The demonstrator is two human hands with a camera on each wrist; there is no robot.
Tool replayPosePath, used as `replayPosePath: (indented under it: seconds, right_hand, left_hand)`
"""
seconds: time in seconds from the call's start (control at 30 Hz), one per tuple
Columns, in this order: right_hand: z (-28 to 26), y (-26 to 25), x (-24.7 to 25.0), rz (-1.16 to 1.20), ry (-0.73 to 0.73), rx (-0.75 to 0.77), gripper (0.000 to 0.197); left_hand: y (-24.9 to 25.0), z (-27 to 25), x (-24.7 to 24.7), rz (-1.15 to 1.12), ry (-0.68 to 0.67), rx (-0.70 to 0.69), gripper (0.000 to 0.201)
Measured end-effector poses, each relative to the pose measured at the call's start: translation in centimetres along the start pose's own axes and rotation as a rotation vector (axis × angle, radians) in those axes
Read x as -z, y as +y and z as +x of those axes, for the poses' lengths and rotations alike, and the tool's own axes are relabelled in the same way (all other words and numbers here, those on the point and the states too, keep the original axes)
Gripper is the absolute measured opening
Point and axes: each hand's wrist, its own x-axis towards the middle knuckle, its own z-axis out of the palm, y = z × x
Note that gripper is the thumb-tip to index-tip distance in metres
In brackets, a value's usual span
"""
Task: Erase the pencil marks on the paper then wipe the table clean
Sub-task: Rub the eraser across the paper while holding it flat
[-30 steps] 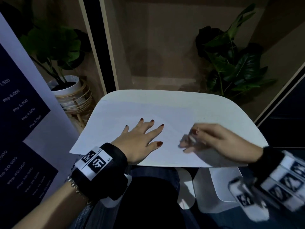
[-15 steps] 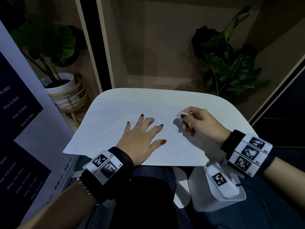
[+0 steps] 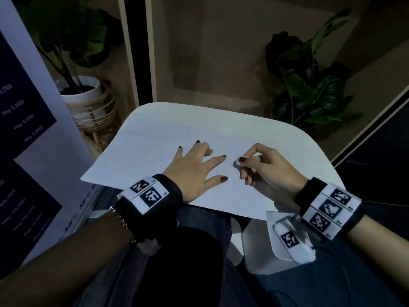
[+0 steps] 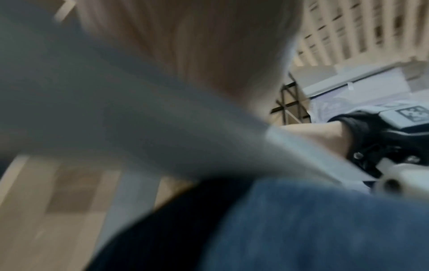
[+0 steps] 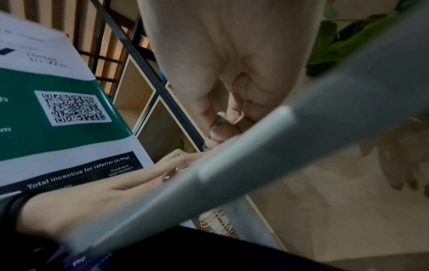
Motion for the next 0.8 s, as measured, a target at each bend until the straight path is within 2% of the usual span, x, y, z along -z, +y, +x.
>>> replayPosePath:
  seconds: [0.13,0.2,0.4,0.57,0.7,0.8]
  right_hand:
    - [1.1,-2.0,0.7,-0.316,-0.140,-0.009,0.013]
    - [1.9,-2.7,1.0,-0.498,-0.153,0.048,0.019]
    - [3.3,-3.4,0.6,-1.008,-0.214,0.182,0.020]
    - [3.1,-3.1,-0.1,-1.069,-0.316,0.269,0.017]
    - [4.0,-3.3,0.8,-1.104,-0.209,0.269,0.017]
    - [3.6,-2.9,0.2,-1.083,-0.268,0.312,0.017]
  left_hand:
    - [0.0,0.0,-0.1,-0.045,0.000,0.012,0.060]
    - [0.0,0.1,-0.2,-0.073,-0.029,0.023,0.061]
    - [-0.2,0.3,-0.2,-0.047,-0.075,0.031,0.073]
    - [-0.3,0.5,-0.4,-0.026,-0.100,0.041,0.075]
    - [-0.3,0.5,-0.4,-0.020,-0.116,0.043,0.073]
    - [-0.3,0.5,-0.5,-0.010,-0.121,0.045,0.074]
